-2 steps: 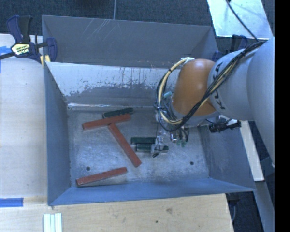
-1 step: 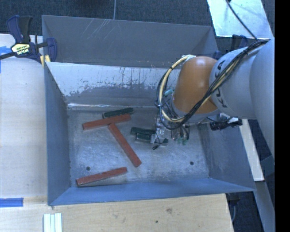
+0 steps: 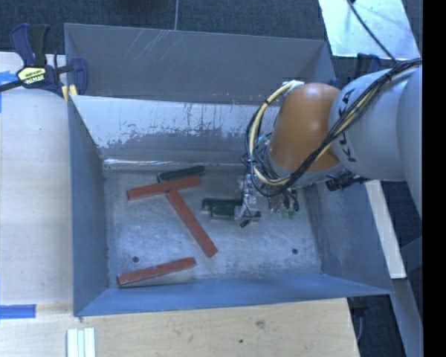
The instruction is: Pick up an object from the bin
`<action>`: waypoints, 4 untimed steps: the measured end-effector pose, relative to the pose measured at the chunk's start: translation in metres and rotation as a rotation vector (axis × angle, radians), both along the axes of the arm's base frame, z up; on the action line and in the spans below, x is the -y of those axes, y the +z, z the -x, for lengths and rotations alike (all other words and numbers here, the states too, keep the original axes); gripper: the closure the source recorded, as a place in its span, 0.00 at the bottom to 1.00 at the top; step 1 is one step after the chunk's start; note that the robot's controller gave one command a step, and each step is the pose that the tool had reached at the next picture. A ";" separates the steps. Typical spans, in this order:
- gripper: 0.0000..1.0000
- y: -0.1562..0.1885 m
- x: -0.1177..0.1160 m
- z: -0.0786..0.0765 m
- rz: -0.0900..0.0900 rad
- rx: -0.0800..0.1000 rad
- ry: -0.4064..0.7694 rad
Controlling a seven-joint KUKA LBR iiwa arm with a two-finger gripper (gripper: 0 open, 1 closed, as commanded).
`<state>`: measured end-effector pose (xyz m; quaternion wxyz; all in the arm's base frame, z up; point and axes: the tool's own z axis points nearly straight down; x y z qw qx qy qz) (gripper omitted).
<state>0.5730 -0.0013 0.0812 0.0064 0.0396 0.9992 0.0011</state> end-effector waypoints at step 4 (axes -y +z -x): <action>1.00 -0.006 -0.026 -0.020 0.002 -0.004 -0.009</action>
Offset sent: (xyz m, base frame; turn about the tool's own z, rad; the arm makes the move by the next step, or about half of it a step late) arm 0.0000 0.0000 0.0000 0.0000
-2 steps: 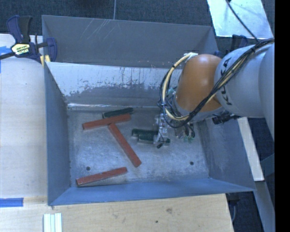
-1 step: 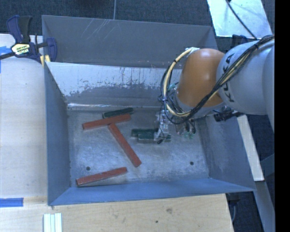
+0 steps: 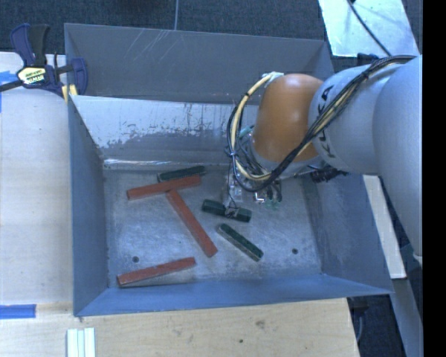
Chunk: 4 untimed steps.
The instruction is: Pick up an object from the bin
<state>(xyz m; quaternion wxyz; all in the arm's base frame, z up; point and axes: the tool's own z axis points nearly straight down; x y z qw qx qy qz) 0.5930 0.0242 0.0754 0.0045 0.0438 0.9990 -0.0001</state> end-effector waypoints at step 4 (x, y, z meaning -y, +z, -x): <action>0.00 0.036 -0.140 0.080 0.001 -0.001 0.611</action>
Offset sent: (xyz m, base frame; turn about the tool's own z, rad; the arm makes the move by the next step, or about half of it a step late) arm 0.0000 0.0000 0.0000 0.0000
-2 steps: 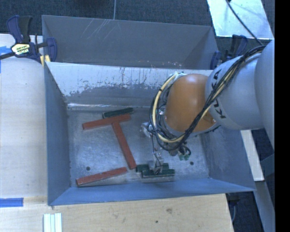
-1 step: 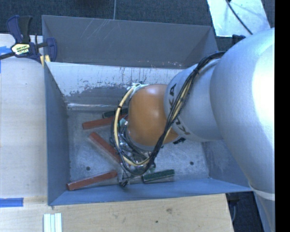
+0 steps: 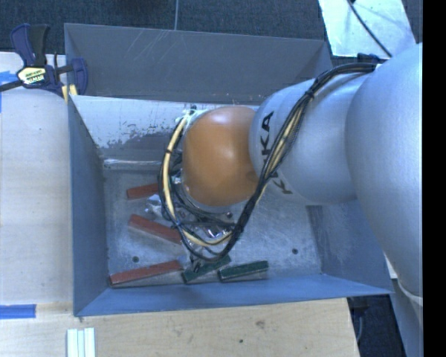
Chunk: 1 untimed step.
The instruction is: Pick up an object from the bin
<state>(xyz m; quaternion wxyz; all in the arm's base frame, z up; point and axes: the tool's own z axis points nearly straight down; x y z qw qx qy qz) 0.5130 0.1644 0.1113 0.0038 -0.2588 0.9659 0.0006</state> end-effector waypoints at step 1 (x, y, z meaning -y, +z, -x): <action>0.00 -0.042 -0.006 -0.031 0.002 -0.002 0.063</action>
Offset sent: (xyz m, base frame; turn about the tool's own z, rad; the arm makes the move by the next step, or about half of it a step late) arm 0.0290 0.0063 -0.0413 -0.0629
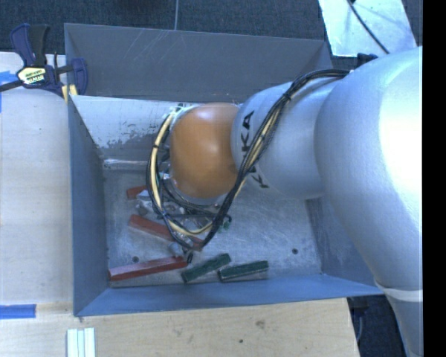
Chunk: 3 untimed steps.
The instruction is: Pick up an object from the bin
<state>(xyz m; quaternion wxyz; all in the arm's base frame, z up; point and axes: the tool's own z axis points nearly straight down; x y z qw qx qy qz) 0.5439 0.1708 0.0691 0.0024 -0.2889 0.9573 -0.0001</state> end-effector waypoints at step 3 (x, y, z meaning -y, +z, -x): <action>1.00 0.148 0.000 -0.040 -0.002 0.009 0.037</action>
Offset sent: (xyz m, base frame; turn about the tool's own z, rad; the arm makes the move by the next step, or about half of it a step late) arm -0.0029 0.0072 0.0009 -0.0718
